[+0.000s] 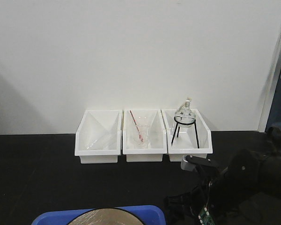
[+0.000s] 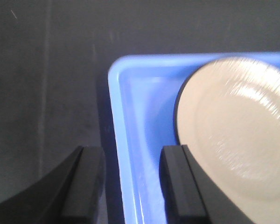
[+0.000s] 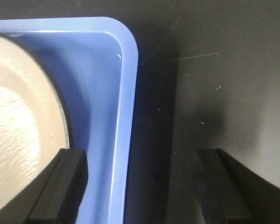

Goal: Place disk in tray to left cabinet
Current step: 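Lower the beige plate onto the blue tray and release it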

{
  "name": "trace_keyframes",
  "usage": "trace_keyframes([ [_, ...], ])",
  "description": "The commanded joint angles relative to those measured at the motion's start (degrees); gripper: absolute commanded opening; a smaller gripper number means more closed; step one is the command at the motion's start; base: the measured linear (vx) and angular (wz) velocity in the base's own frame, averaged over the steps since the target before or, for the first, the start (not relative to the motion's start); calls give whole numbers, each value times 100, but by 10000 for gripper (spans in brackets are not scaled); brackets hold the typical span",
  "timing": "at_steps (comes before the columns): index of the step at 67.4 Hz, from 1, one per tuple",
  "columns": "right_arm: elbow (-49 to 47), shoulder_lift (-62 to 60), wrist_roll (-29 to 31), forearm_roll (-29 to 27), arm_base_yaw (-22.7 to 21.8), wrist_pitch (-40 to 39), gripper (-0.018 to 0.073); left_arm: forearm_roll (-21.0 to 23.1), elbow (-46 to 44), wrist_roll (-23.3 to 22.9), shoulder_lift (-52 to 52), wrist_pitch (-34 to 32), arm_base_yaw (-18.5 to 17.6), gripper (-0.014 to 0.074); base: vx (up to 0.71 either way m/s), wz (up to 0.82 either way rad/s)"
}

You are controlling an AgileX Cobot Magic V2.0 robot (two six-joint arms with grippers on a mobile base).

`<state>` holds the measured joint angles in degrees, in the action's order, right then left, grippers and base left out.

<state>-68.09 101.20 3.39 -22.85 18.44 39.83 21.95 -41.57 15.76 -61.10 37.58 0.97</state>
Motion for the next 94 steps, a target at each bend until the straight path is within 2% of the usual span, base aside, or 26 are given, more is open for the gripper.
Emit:
trace_keyframes([
  [1,-145,-100,85,-113,45,-235,522,355,-296,308,-509,-236,-26,415,0,0],
  [14,-145,195,131,-112,415,-435,522,638,-376,791,-1540,-536,-26,415,0,0],
  [21,-145,285,-2,-127,448,-571,522,694,-376,906,-1795,-602,-26,415,0,0],
  [48,-145,614,-35,-285,446,-665,522,720,-371,919,-2179,-919,-26,415,0,0],
  [70,-145,789,-11,-306,563,-694,484,726,-371,924,-2687,-987,-97,415,0,0],
  [94,-150,671,-11,-284,540,-562,480,853,-371,1069,-2739,-975,-142,415,0,0],
])
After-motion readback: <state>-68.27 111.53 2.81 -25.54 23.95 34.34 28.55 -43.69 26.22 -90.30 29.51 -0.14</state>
